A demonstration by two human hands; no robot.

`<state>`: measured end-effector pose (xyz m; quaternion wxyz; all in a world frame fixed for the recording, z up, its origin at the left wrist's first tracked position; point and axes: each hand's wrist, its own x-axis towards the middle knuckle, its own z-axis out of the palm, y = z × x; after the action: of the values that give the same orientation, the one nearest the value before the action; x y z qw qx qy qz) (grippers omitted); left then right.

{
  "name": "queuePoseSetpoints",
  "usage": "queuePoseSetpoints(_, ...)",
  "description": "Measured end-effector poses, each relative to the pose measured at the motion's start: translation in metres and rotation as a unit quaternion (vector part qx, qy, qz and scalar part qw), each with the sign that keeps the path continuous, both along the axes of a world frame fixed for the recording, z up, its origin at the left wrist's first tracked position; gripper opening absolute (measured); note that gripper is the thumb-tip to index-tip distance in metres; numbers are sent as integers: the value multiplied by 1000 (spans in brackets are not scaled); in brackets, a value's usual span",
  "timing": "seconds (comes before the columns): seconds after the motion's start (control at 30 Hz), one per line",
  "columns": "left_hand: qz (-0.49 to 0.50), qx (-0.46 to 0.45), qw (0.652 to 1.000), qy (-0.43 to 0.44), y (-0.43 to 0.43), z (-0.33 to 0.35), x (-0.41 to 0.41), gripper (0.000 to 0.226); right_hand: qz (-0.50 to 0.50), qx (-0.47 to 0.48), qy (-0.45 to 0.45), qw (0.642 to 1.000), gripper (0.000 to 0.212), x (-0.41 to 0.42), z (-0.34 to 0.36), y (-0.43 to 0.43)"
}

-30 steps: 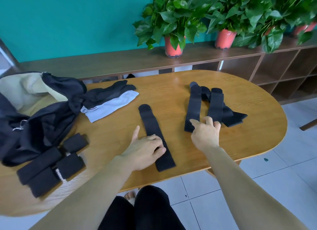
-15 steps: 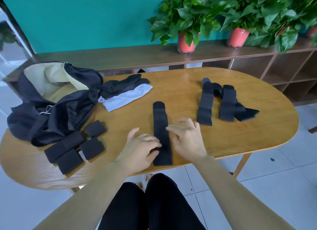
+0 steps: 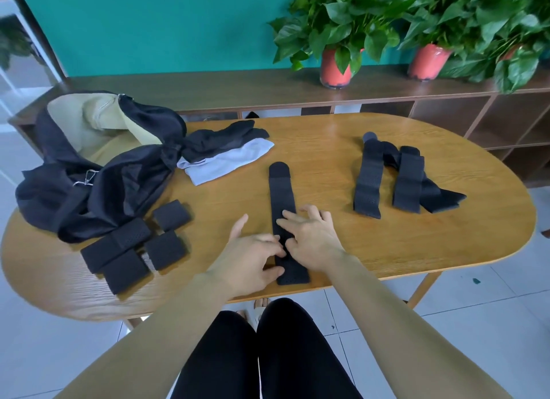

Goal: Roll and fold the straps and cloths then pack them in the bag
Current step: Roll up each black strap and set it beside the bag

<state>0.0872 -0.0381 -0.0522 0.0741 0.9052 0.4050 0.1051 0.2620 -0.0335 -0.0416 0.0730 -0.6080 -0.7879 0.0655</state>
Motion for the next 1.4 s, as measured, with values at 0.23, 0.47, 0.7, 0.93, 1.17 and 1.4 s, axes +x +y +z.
queuePoseSetpoints(0.23,8,-5,1000,-1,5,-3,-11,37,-45,-104,-11,993,51,-5,8,40)
queuePoseSetpoints(0.47,2,33,999,-30,2,-10,-30,49,-28,-105,7,994,51,-21,2,54)
queuePoseSetpoints(0.7,14,46,997,-53,-2,-11,-29,41,-23,-92,61,994,51,-21,0,54)
queuePoseSetpoints(0.93,37,-8,999,-28,-12,-6,-29,65,-14,-7,213,977,61,0,1,3)
queuePoseSetpoints(1.17,86,-30,994,-63,-16,-4,-20,48,-50,-125,256,957,66,9,-6,-53)
queuePoseSetpoints(1.4,114,-87,985,-90,-17,8,-19,46,-69,-95,249,961,47,8,-8,-45)
